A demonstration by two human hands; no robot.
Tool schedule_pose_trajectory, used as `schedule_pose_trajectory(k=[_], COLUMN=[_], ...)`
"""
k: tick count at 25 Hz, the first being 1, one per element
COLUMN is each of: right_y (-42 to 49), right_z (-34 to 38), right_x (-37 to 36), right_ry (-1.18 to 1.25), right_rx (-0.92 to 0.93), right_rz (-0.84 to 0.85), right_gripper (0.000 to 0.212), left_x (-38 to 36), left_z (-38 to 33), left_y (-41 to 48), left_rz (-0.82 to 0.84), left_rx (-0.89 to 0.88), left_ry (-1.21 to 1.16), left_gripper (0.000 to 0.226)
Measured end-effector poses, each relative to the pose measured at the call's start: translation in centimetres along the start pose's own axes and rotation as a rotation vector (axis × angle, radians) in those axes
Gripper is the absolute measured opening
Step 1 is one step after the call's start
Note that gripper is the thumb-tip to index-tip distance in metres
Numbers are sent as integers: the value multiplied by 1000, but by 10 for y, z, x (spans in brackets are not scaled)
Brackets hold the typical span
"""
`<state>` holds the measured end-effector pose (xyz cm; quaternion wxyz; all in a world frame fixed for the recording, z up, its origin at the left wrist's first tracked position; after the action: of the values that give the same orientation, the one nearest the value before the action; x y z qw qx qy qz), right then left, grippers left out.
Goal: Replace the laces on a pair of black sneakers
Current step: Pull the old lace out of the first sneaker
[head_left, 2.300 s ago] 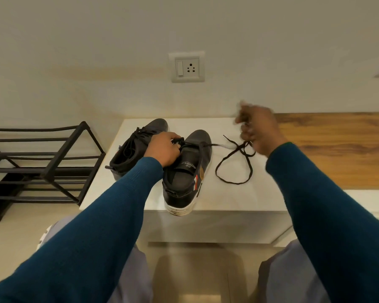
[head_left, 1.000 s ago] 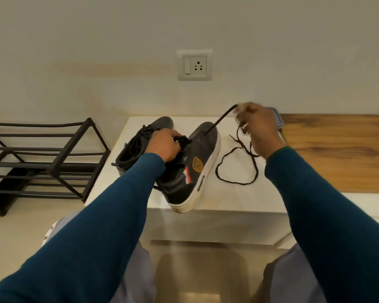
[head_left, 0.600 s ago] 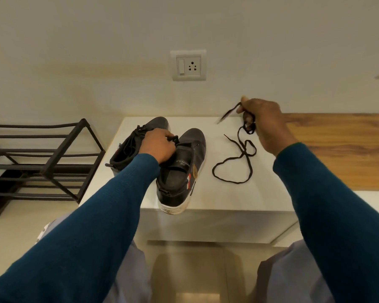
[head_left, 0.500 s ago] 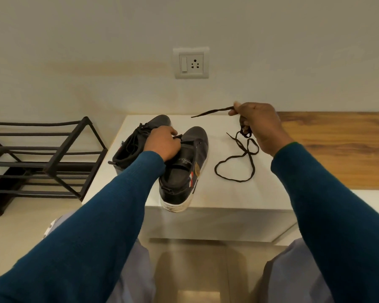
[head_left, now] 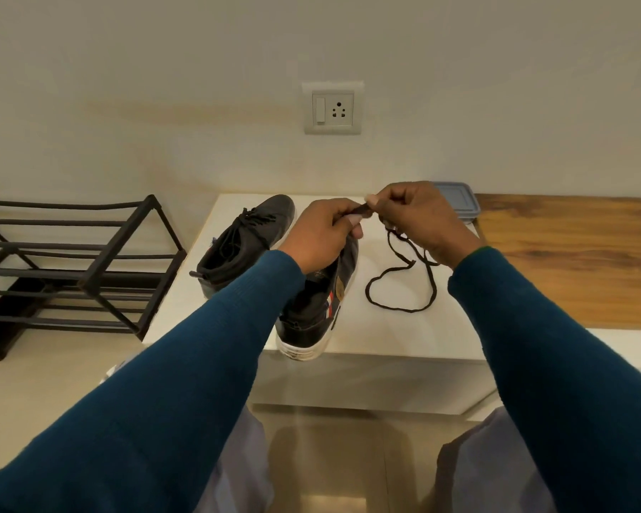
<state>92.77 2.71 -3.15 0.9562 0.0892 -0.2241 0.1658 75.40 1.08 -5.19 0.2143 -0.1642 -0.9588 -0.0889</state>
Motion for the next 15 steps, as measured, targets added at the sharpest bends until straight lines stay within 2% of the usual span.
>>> schedule_pose_trajectory(k=[2,4,5,6,7,9,11,12,13,15], right_y=[1,0,0,0,0,-2,-4,-5,-7,-9], right_z=[-5,-9,-11,-11,-9,-2,3,5,8,14], right_x=[2,-3,-7,-10,-13,-23,-36,-43,-50,-57], right_ry=[-242,-542,-572,-482,-279,33,54,11,-30,-37], right_rx=[50,87,90,87,77,25,3,-5,-16,-29], right_rz=[-117,-168,-164,-145,-114,-48,66,132,209,343], right_gripper=[19,17,17,18,21,32,37,36,33,26], left_x=[1,5,8,10,12,16,19,20,22,27], left_z=[-4,-3,-4,-6,-9,-18,-21,-19,-14,-6], left_y=[-3,-8,-11,-13,-13,-9,-5,-3,-3,-4], left_rz=[79,221,290,339,356,258,15,-112,-224,-344], left_rx=[126,303,351,346,306,160,10,-41,-63,-29], left_ry=[-327,-482,-529,-614,-737,-1004,-1197,-1211,-1129,-690], left_gripper=[29,32,32,32,30,28,25,25,25,29])
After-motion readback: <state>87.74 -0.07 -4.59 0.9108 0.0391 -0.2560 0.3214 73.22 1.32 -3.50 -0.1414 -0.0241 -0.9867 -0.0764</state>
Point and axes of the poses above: each hand's wrist, its own y-axis towards the middle knuckle, its own x-axis out of the back of the hand, z = x × y, the point moved 2 cm from there along y, towards the middle knuckle, and after that the axes turned 8 degrees about z, right-handed, at the moved point
